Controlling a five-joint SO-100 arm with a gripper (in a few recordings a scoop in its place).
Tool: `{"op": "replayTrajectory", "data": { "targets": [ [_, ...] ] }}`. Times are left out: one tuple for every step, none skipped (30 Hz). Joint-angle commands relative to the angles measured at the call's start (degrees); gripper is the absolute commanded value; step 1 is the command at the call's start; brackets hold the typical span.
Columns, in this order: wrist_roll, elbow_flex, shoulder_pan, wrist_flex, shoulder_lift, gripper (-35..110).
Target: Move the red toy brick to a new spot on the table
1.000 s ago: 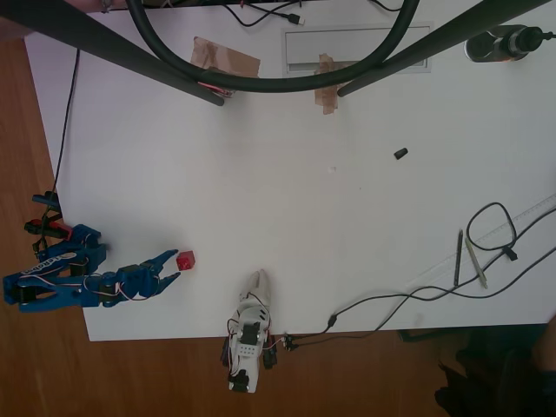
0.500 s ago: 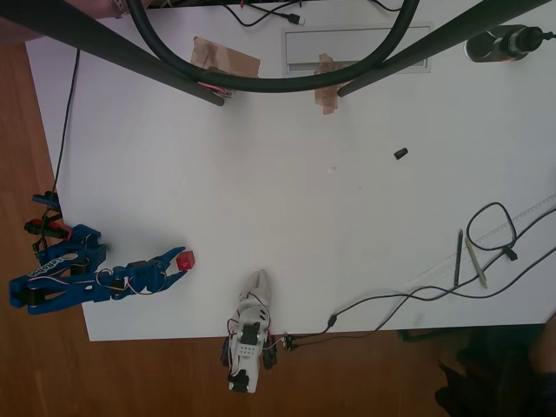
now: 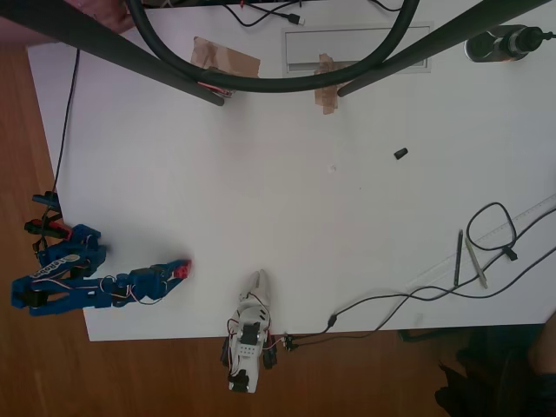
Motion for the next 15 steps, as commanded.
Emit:
{"op": "replayTrajectory", "data": {
  "targets": [
    [0.44,-12.83,10.63,11.34,6.42,0],
    [-0.79,-13.71,14.33,13.54,6.86,0],
    [-2.20,-13.80,18.19,15.21,7.29,0],
    [-3.43,-13.71,21.97,16.44,7.73,0],
    [-5.01,-13.54,26.19,17.67,8.09,0],
    [-6.24,-13.10,29.97,18.63,8.44,0],
    [-7.56,-12.57,33.93,19.60,8.88,0],
    [-8.88,-11.78,37.79,20.04,9.32,0],
    [-10.46,-10.55,41.75,19.95,9.67,0],
    [-12.13,-9.14,45.53,19.16,9.84,0],
    [-13.80,-7.82,49.31,18.72,9.84,0],
    [-15.38,-6.42,52.73,18.37,9.84,0],
    [-16.61,-5.01,55.81,17.75,9.67,0],
    [-17.75,-3.69,58.54,17.31,9.40,0],
    [-18.72,-2.20,60.73,16.44,9.23,0]
  ]
}}
